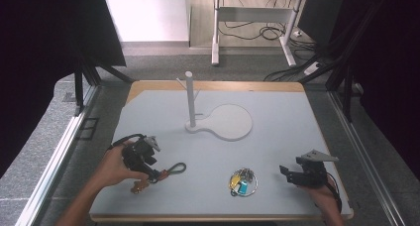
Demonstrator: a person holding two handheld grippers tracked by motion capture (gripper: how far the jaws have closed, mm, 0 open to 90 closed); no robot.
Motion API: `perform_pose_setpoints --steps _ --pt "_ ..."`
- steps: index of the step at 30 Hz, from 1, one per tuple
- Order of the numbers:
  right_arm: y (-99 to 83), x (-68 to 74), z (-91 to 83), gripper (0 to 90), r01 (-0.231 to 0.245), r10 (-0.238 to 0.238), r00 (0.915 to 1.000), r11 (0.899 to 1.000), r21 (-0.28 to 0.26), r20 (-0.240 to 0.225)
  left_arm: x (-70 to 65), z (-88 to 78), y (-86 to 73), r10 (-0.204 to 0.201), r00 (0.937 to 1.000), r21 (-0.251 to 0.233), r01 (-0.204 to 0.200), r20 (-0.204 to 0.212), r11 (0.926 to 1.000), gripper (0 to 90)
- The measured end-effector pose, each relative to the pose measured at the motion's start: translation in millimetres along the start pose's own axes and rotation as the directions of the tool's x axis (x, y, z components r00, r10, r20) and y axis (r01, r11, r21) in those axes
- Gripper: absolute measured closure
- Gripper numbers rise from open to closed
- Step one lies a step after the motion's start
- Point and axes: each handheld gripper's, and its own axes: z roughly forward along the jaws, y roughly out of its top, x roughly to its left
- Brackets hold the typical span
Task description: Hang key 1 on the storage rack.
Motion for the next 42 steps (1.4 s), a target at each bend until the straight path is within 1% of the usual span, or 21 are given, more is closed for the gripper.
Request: perform_pose_setpoints --steps 1,3,5,6,8,9,11,12,13,14,15,18,22,23,27,33,35,37,42 --pt "0.0 0.3 0.2 24.4 0.001 -0.001 1.0000 1.000 0.001 0.000 0.3 1.3 0.9 0.002 1.0000 0.011 -0.002 -0.003 0.9999 45.0" --pt "0.0 0.5 0.4 24.4 0.002 -0.002 1.0000 1.000 0.001 0.000 0.3 3.0 1.8 0.002 1.0000 0.019 -0.002 -0.003 0.9998 45.3" --pt "-0.1 0.9 1.2 24.5 0.007 -0.007 1.0000 1.000 0.005 0.000 0.3 8.1 5.3 0.010 0.9999 0.050 -0.010 -0.004 0.9987 46.1" --pt "-0.1 0.9 1.2 24.5 0.007 -0.007 1.0000 1.000 0.005 0.000 0.3 8.1 5.3 0.010 0.9999 0.050 -0.010 -0.004 0.9987 46.5" --pt "-0.2 1.2 1.9 24.4 0.008 -0.008 1.0000 1.000 0.009 0.001 0.2 13.2 8.9 0.013 0.9999 0.079 -0.013 -0.003 0.9968 46.9" --pt "-0.3 1.3 2.2 24.4 0.009 -0.009 1.0000 1.000 0.009 0.002 0.2 13.2 8.9 0.013 0.9999 0.079 -0.013 -0.003 0.9968 47.2" --pt "-0.3 1.7 2.6 24.5 0.009 -0.009 1.0000 1.000 0.012 0.000 0.5 18.4 12.1 0.015 0.9999 0.103 -0.014 -0.006 0.9946 47.8" --pt "-0.3 1.7 2.6 24.5 0.009 -0.009 1.0000 1.000 0.012 0.000 0.5 18.4 12.1 0.015 0.9999 0.103 -0.014 -0.006 0.9946 48.3" --pt "-0.5 1.9 3.2 24.5 0.013 -0.013 0.9999 1.000 0.015 -0.001 0.6 21.7 14.4 0.017 0.9998 0.123 -0.016 -0.007 0.9923 48.6" --pt "-0.5 1.9 3.2 24.5 0.013 -0.013 0.9999 1.000 0.015 -0.001 0.6 21.7 14.4 0.017 0.9998 0.123 -0.016 -0.007 0.9923 49.0" --pt "-0.6 2.2 3.8 24.4 0.015 -0.015 0.9999 1.000 0.018 0.001 0.8 25.3 16.4 0.019 0.9998 0.141 -0.018 -0.006 0.9898 49.5" --pt "-0.8 2.3 4.4 24.4 0.017 -0.017 0.9999 1.000 0.022 0.000 1.0 28.8 18.2 0.021 0.9997 0.156 -0.020 -0.007 0.9876 50.2" --pt "-1.0 2.5 4.8 24.5 0.019 -0.019 0.9998 0.999 0.027 -0.001 0.7 34.1 21.1 0.017 0.9998 0.174 -0.015 -0.011 0.9846 53.4" --pt "-1.1 2.9 5.1 24.5 0.019 -0.019 0.9998 0.999 0.027 0.000 0.5 36.8 22.0 0.020 0.9997 0.186 -0.017 -0.014 0.9825 54.1" --pt "-1.2 3.1 5.6 24.5 0.023 -0.023 0.9997 0.999 0.030 0.001 -0.1 41.7 23.2 0.019 0.9996 0.199 -0.014 -0.023 0.9798 55.5" --pt "-1.3 3.5 6.2 24.5 0.024 -0.024 0.9997 0.999 0.034 0.001 -0.6 45.9 25.1 0.022 0.9995 0.205 -0.017 -0.024 0.9786 56.8" --pt "-1.4 3.7 6.3 24.4 0.023 -0.023 0.9997 0.999 0.036 0.001 -0.9 49.1 25.7 0.018 0.9992 0.208 -0.010 -0.035 0.9781 57.0" --pt "-1.4 3.8 6.4 24.4 0.024 -0.024 0.9997 0.999 0.036 0.000 -0.6 50.3 26.1 0.023 0.9989 0.213 -0.014 -0.040 0.9770 57.2" --pt "-1.6 3.4 6.5 24.5 0.024 -0.024 0.9997 0.999 0.037 0.001 -1.2 53.3 26.7 0.024 0.9988 0.217 -0.014 -0.043 0.9761 57.8"
